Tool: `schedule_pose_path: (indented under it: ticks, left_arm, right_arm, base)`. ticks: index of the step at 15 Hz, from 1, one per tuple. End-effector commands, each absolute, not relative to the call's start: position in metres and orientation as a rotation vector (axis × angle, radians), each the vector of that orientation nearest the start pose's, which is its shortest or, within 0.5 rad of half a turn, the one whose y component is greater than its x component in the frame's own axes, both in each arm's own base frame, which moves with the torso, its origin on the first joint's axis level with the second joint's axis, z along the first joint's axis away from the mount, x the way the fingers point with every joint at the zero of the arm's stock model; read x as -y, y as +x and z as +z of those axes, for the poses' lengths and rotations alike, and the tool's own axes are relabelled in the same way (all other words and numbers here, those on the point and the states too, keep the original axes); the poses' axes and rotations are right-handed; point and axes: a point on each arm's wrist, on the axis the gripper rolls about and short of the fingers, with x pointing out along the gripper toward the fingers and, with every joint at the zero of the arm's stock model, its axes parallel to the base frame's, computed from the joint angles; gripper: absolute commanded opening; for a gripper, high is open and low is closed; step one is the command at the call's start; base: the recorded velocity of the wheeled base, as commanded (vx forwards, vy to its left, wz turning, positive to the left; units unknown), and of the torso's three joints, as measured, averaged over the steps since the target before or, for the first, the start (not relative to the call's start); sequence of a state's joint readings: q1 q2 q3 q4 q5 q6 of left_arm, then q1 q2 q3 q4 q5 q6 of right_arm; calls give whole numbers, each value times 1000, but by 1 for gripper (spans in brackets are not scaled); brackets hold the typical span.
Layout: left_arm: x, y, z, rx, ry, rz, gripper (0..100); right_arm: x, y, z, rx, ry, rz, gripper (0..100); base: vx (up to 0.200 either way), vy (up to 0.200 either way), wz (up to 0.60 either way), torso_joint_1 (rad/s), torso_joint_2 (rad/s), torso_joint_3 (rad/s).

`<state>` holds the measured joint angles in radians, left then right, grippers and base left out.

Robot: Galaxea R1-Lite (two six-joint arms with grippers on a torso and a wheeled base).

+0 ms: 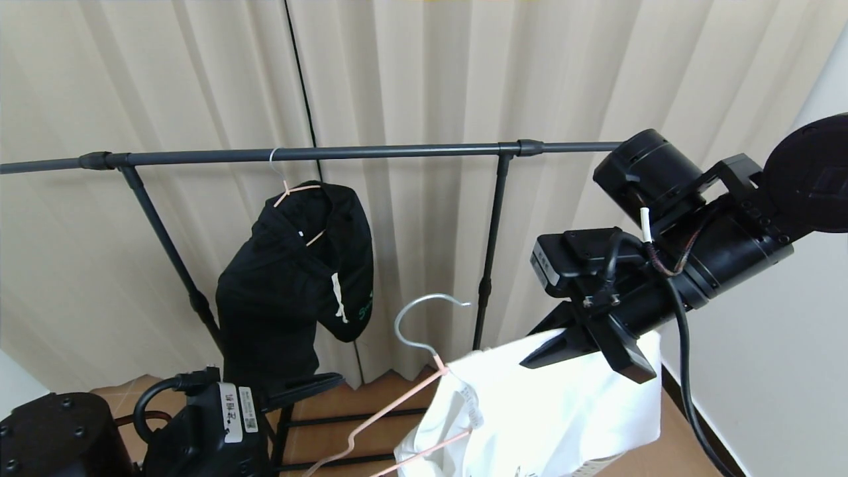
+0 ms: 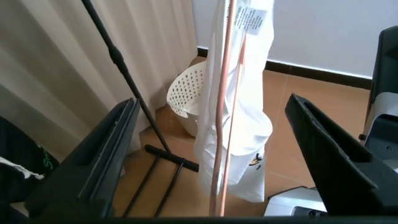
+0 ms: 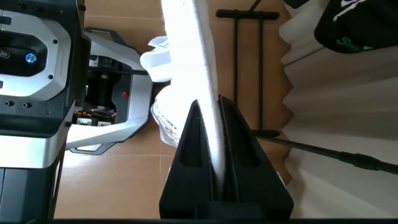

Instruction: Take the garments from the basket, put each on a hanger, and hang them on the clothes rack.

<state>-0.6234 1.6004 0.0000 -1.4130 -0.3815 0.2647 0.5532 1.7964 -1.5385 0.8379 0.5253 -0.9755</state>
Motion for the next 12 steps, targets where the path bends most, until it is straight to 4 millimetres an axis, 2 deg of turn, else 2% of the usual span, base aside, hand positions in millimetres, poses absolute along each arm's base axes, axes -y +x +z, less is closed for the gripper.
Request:
schedule_pose_path:
  ticks: [1,3,5,7,9,10,12]
  left_arm:
    - [109,138,110,-53,208,-1013,100]
    - [107,139,115,-80,90,-993,100]
    - [107,153,124,-75,16,-937,100]
    - [110,167,126,-129,9,-848,100]
    - [112,171,126,-158,3,-810,100]
    - [118,182,127,-264,2,-711,100]
    - [122,184,127,-308,3,-700,100]
  right_arm:
    - [-163,247,239,-578,-827,1382,0]
    - [-161,247,244,-561,-875,1271,0]
    - [-159,245,247,-485,-890,1169,0]
    - [-153,242,235,-421,-898,993,0]
    - [-152,239,230,-402,-888,963,0]
    - [-148,233,207,-330,-842,910,0]
    - [-146,233,192,-289,-803,847,0]
  base:
    - [0,0,0,0,0,0]
    - [0,0,0,0,0,0]
    - [0,0,0,0,0,0]
    - [0,0,0,0,0,0]
    - [0,0,0,0,0,0]
    - [0,0,0,0,0,0]
    - [0,0,0,0,0,0]
